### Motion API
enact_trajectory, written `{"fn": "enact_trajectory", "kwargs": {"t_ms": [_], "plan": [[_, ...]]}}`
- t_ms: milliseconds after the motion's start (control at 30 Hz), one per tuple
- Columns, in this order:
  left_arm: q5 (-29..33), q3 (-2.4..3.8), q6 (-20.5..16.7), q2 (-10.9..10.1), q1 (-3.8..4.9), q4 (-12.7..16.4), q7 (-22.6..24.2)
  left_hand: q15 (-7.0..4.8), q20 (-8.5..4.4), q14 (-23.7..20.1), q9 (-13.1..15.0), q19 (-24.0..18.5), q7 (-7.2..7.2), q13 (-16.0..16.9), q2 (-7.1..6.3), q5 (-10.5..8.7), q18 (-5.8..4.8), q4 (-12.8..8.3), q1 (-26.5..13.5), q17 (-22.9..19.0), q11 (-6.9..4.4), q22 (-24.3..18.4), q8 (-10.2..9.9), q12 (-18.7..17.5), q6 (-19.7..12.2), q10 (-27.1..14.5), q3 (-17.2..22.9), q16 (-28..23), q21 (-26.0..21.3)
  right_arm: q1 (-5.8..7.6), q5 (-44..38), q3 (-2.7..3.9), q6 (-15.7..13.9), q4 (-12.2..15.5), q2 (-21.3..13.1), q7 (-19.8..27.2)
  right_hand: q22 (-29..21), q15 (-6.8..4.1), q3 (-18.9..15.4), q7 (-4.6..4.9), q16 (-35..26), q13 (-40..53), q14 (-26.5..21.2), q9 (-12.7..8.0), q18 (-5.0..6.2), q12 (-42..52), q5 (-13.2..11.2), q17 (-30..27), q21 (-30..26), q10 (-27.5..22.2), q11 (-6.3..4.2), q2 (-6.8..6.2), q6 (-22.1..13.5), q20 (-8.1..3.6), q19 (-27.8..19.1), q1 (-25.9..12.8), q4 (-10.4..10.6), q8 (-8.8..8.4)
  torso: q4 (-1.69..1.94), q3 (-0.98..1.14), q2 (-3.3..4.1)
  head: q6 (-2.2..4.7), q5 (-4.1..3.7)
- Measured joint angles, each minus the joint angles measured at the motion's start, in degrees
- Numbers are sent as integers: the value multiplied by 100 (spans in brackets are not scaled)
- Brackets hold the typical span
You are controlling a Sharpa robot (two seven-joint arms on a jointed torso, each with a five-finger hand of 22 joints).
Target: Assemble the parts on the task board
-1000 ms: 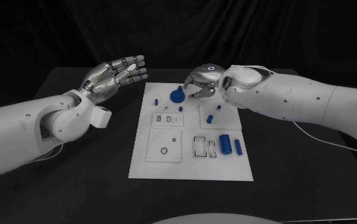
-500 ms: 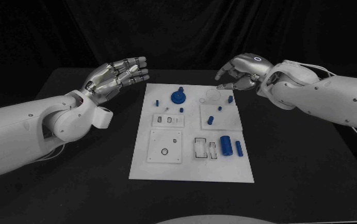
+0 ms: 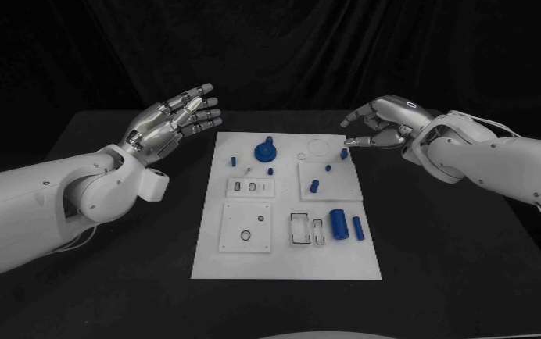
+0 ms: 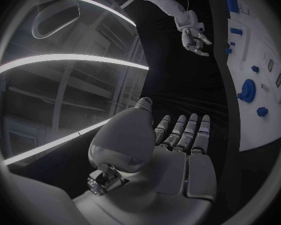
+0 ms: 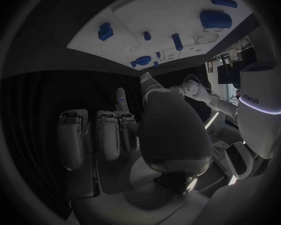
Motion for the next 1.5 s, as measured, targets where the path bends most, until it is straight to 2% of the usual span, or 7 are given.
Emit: {"fn": "enact_trajectory", "kwargs": {"t_ms": [100, 167, 367, 633, 967, 1300, 1500], "plan": [[0, 0, 0, 1, -15, -11, 29, -1, 9, -118, -44, -148, -140, -7, 185, -514, 1, -1, -462, -16, 0, -49, -171, -88, -401, 0, -235, -151, -76, -101, 83, 0, -28, -191, 47, 87, 4, 0, 0, -9, 0, 0, 0, -24, -1, 0, 45, 0, 0, 0, 0, 0, -26, 0, 0, 0, 0, -9, -17, 8, -4, -8, 13], [0, 0, 0, 5, -23, -22, 41, -1, 9, -118, -45, -148, -151, -7, 248, -592, 1, -2, -570, -16, 0, -54, -181, -104, -428, 0, -297, -151, -76, -159, 124, 0, -40, -291, 82, 133, 4, 0, 0, -9, 0, 0, 0, -24, -1, 0, 45, 0, 0, 0, 0, 0, -26, 0, 0, 0, 0, -9, -23, 16, -8, -9, 13], [0, 0, 11, 7, -39, -23, 58, -42, 9, -158, -45, -189, -129, -7, 214, -210, 1, -9, -184, -20, 0, -71, -208, -104, -405, 0, -304, -193, -76, -320, 229, 0, -49, -553, 189, 243, 4, 0, 0, 24, 0, 0, 0, -62, -1, 0, 69, 0, 0, 0, 0, 0, -101, 0, 0, 0, 0, -43, -27, 34, -16, -9, -5], [0, -1, 15, -5, -47, -22, 76, -124, 9, -424, -47, -292, -162, -23, 104, -210, 1, -17, -73, -62, -52, -102, -229, -305, -457, -95, -359, -506, -121, -468, 297, 0, -24, -758, 322, 255, 3, 22, 33, 74, 0, 0, 21, -129, 0, 0, 359, -1, 0, 8, 34, 69, -234, 0, 0, 191, -6, -71, -40, 49, -20, -22, -14], [0, -1, 12, -15, -54, -23, 110, -261, 12, -768, -63, -502, -222, -98, 126, -399, -90, -11, -52, -128, -314, -169, -229, -1072, -581, -499, -527, -1064, -234, -557, 330, 1, 40, -978, 502, 204, 2, 24, 74, 101, 0, 0, 18, -173, -1, 0, 645, -1, 0, 19, 63, 128, -265, 42, 0, 312, -24, -71, -40, 42, -12, 0, -66], [0, -1, 5, -28, -57, -26, 134, -363, 29, -870, -63, -640, -219, -105, 81, -388, -89, -18, 18, -147, -265, -211, -229, -1192, -578, -573, -564, -1238, -307, -591, 341, 1, 66, -1066, 588, 132, 2, 63, 137, 133, 0, -1, 20, -186, -1, 0, 1094, -2, 0, -2, 84, 170, -230, 83, 0, 528, -40, 5, -43, 41, -9, -9, -45], [0, -1, 9, -30, -59, -26, 131, -369, 9, -876, -63, -660, -160, -104, 59, -348, -89, -18, 123, -147, -250, -217, -229, -1192, -518, -557, -564, -1260, -307, -609, 344, 2, 87, -1093, 610, 91, 1, 63, 137, 145, 0, 4, 20, -140, -1, 0, 1056, -2, 0, 18, 104, 170, -179, 83, 0, 528, -40, 107, -41, 40, -11, -23, -51]]}}
